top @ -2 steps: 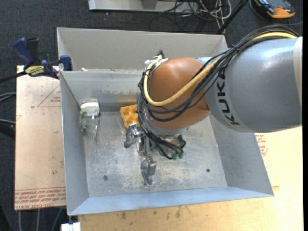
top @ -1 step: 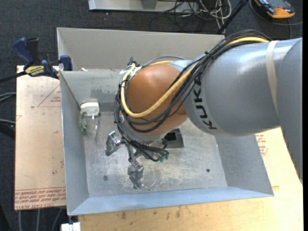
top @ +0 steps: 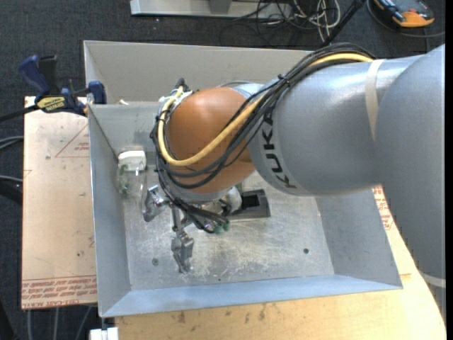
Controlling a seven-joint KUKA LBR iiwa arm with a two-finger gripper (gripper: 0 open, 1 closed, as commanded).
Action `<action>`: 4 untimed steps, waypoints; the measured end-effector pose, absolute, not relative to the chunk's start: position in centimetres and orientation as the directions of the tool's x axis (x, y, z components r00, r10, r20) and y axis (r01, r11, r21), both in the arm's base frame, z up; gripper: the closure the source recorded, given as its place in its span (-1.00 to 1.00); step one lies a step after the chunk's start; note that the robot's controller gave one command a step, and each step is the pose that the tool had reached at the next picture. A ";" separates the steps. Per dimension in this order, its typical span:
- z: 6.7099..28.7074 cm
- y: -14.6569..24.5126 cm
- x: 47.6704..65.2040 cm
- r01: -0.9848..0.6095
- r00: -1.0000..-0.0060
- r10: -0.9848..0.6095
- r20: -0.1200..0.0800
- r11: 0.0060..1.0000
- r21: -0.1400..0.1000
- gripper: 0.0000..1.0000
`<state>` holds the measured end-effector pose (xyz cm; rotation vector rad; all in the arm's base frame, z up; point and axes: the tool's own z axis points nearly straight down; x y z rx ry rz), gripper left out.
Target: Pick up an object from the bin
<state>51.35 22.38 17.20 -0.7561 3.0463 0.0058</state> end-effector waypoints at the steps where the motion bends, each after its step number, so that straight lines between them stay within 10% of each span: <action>1: 18.1 23.5 51.9 -0.478 -0.878 -0.478 -0.002 0.878 0.001 -1.00; 3: 19.1 18.9 51.5 -0.609 -0.793 -0.609 -0.002 0.793 0.002 -1.00; 4: 17.9 18.6 54.8 -0.664 -0.748 -0.664 -0.007 0.748 -0.002 -1.00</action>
Offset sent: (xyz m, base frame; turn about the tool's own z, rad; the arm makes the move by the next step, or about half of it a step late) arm -0.0171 -0.0427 0.0101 -0.1683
